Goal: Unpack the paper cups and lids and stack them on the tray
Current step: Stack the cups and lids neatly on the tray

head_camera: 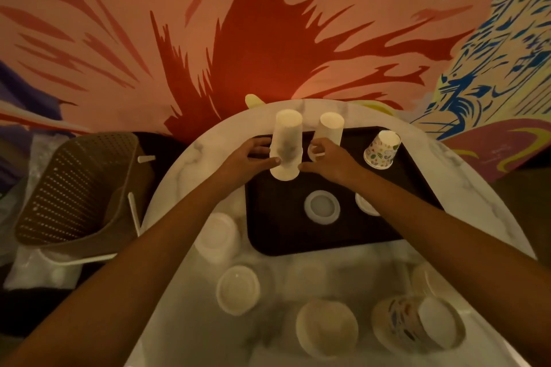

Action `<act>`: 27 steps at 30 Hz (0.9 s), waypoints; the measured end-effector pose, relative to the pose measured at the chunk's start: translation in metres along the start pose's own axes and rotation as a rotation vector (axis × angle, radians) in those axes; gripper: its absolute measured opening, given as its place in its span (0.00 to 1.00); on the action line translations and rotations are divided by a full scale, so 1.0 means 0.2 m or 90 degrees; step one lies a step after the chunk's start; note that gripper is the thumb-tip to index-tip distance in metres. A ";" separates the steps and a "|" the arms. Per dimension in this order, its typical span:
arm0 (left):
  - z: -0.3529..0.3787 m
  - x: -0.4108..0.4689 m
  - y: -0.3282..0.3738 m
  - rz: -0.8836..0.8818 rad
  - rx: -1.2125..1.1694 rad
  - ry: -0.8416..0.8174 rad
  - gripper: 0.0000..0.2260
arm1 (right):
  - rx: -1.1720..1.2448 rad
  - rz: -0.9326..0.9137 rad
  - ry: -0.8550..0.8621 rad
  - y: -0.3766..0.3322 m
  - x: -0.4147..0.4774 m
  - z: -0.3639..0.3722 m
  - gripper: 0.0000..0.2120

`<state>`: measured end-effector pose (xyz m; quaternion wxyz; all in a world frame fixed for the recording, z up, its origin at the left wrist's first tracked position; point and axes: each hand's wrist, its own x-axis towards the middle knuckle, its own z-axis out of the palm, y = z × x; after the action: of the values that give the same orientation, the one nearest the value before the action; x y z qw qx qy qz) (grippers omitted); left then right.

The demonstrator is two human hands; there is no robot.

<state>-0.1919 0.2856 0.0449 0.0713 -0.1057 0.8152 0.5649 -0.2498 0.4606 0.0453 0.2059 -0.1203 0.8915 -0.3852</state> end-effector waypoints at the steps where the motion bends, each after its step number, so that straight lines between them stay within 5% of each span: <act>1: 0.01 -0.06 0.00 -0.003 0.000 -0.008 0.24 | 0.012 -0.005 -0.007 0.00 -0.07 -0.02 0.30; 6: 0.09 -0.39 -0.05 -0.002 0.066 -0.115 0.24 | 0.085 -0.031 -0.029 0.01 -0.43 -0.07 0.21; 12: 0.22 -0.72 -0.17 -0.018 0.107 -0.247 0.26 | 0.107 -0.038 -0.132 0.14 -0.86 -0.01 0.25; 21: 0.42 -0.87 -0.25 -0.015 0.074 -0.234 0.28 | 0.081 0.040 -0.194 0.39 -1.12 0.21 0.41; 27: 0.50 -0.88 -0.26 -0.011 0.057 -0.190 0.26 | 0.138 -0.035 -0.113 0.46 -1.08 0.38 0.36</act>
<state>-0.0085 0.3785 0.0043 0.2012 -0.0246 0.8192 0.5364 -0.0296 0.5547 -0.0097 0.2850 -0.1552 0.8194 -0.4726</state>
